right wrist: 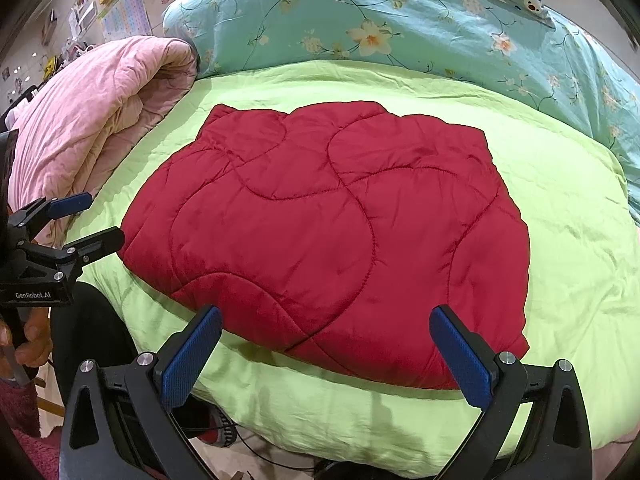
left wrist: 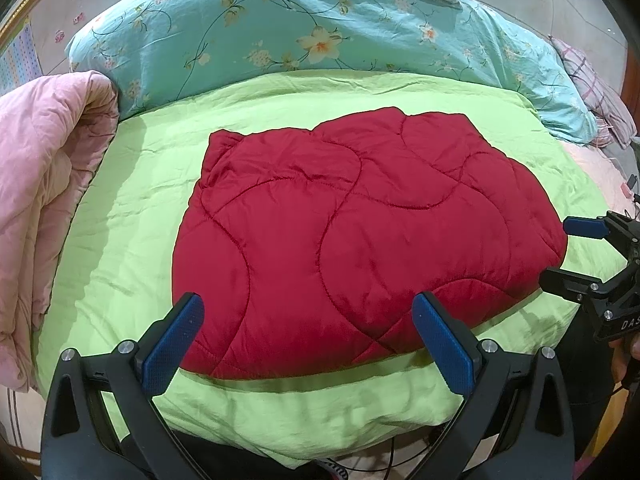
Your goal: Fold large clothes
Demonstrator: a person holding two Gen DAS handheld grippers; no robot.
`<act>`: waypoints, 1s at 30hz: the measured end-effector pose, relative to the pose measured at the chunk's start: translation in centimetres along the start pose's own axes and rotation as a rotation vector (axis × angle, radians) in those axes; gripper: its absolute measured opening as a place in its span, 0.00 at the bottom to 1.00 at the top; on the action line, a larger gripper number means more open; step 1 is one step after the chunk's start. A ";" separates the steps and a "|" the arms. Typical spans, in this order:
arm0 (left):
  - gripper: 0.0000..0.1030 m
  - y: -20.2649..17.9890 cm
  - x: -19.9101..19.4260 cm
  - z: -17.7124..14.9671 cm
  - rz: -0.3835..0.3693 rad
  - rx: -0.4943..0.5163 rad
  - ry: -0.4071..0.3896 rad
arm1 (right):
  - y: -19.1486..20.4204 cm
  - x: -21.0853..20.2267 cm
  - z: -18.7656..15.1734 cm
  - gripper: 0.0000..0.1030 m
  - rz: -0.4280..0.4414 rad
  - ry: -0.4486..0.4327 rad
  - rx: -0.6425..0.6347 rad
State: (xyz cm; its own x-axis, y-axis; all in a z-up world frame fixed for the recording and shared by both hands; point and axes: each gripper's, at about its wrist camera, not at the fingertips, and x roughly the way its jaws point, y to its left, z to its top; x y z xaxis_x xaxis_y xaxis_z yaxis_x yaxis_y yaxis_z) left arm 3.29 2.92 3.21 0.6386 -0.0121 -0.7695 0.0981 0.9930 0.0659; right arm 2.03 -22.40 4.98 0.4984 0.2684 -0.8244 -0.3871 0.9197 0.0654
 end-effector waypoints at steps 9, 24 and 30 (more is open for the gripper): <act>1.00 -0.1 0.1 0.1 0.001 0.002 -0.002 | -0.2 0.2 0.0 1.00 0.001 0.003 -0.006; 1.00 -0.4 0.0 0.3 0.001 0.011 -0.015 | -0.3 0.4 0.1 1.00 0.006 0.002 -0.009; 1.00 -0.5 -0.1 0.3 0.004 0.014 -0.027 | -0.3 0.4 0.2 1.00 0.005 0.003 -0.009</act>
State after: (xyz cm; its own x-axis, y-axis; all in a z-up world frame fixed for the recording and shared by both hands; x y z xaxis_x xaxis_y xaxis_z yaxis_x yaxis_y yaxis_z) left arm 3.37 2.42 3.46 0.6595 -0.0115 -0.7516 0.1058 0.9914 0.0776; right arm 2.46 -22.55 4.75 0.4943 0.2722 -0.8255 -0.3963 0.9158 0.0647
